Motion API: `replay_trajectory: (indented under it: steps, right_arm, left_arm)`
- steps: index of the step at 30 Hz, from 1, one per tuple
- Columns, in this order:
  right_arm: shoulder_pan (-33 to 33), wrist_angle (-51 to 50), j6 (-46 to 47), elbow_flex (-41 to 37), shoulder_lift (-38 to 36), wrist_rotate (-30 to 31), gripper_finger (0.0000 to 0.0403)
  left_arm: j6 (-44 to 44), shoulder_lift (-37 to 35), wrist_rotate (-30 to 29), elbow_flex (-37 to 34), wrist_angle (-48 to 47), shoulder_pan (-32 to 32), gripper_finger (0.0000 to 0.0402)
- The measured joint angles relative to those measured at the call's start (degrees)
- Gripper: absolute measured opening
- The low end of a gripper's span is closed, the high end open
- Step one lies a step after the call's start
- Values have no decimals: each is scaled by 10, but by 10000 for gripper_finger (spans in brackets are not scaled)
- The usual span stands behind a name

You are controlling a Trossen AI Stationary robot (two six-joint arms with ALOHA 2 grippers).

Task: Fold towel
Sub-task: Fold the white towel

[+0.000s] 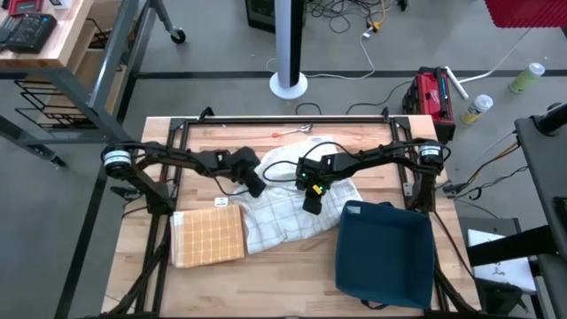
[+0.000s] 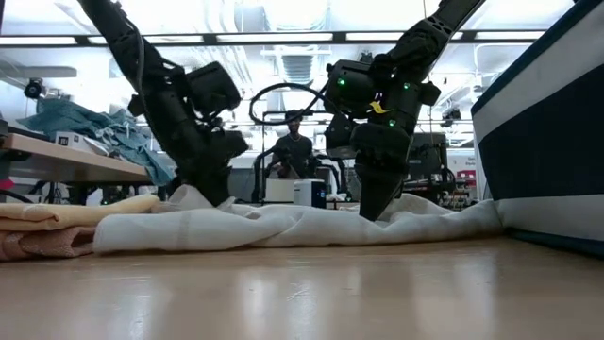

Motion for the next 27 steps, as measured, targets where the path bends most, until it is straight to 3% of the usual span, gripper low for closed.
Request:
replay_trajectory:
  steps: [5, 10, 13, 16, 20, 25, 27]
  right_arm:
    - [0, 13, 0, 0, 0, 0, 0]
    - [0, 19, 0, 0, 1, 1, 0]
    - [0, 23, 0, 0, 1, 1, 0]
    - [0, 24, 0, 0, 1, 1, 0]
    - [0, 25, 0, 0, 1, 0, 0]
    - [0, 26, 0, 0, 1, 0, 0]
    - [0, 26, 0, 0, 1, 0, 0]
  left_arm:
    - [9, 0, -52, -13, -6, 5, 0]
    - [-22, 0, -159, -7, 1, 7, 0]
    - [4, 0, -101, 9, 59, 5, 0]
    - [28, -4, -40, 31, 42, 1, 0]
    - [26, -30, -81, 70, -100, 2, 0]
    - [-44, -55, -261, 99, -379, 2, 0]
    - [-95, -63, -296, 98, -472, 5, 0]
